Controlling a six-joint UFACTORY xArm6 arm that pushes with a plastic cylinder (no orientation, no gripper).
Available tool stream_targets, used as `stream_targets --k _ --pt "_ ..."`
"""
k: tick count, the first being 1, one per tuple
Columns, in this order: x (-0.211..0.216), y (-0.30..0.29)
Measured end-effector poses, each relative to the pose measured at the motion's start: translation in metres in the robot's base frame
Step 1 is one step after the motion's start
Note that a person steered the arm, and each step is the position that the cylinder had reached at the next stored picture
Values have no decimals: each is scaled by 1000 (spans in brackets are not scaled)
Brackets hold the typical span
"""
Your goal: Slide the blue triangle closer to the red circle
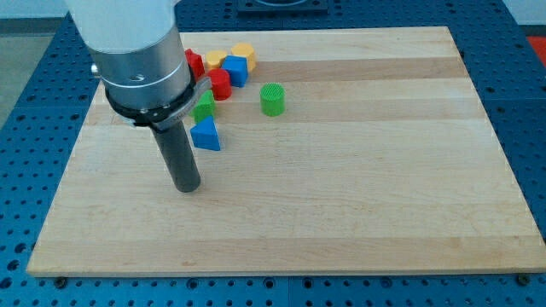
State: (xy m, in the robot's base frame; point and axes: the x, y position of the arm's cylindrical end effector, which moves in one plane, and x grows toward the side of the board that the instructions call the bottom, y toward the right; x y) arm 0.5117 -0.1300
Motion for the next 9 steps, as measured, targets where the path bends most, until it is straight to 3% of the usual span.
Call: stream_targets --k 2,5,9 --pt "-5 0" --pt "-58 0" --pt "-92 5"
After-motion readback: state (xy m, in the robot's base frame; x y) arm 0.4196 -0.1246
